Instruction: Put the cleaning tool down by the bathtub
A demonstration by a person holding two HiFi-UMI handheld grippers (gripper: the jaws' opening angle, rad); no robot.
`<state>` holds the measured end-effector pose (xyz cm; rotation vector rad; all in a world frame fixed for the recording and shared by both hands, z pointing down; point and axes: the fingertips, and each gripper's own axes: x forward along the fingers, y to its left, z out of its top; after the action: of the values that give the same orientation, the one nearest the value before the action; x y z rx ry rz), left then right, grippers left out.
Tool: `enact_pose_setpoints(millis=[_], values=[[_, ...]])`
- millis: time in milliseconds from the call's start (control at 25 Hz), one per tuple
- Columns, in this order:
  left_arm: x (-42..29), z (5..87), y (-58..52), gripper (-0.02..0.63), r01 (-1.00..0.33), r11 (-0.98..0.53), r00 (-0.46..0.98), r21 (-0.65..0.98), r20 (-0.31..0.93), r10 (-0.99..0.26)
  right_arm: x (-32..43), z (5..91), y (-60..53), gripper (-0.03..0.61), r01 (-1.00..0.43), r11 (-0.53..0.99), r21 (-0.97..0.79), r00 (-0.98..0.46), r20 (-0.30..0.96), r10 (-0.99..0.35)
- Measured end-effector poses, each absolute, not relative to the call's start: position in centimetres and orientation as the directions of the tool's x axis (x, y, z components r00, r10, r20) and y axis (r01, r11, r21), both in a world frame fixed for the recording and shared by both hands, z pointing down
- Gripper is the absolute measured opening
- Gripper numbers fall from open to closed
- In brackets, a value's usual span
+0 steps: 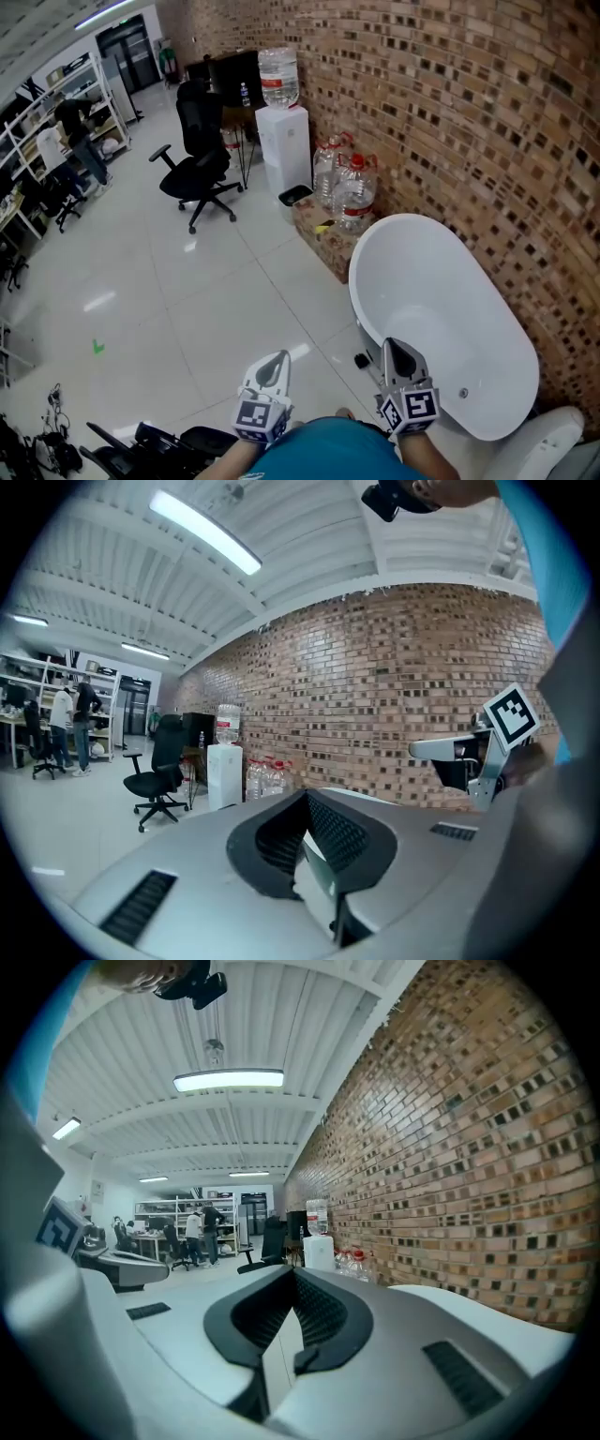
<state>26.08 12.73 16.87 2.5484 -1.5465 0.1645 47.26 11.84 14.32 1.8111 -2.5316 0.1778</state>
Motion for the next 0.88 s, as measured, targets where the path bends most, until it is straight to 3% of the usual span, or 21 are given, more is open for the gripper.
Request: enact_pose_setpoints(millis=[240, 880], values=[[25.0, 14.7, 12.5, -0.003, -0.908, -0.417, 0.419, 0.045, 0.12, -0.9, 45.7, 14.3, 12.2, 0.023, -0.937, 0.343, -0.072, -0.349, 0.092, -0.933], [24.8, 16.3, 13.4, -0.003, -0.92, -0.389, 0.391, 0.039, 0.123, -0.912, 44.0, 15.5, 12.6, 0.021, -0.924, 0.377, -0.061, -0.382, 0.139, -0.914]])
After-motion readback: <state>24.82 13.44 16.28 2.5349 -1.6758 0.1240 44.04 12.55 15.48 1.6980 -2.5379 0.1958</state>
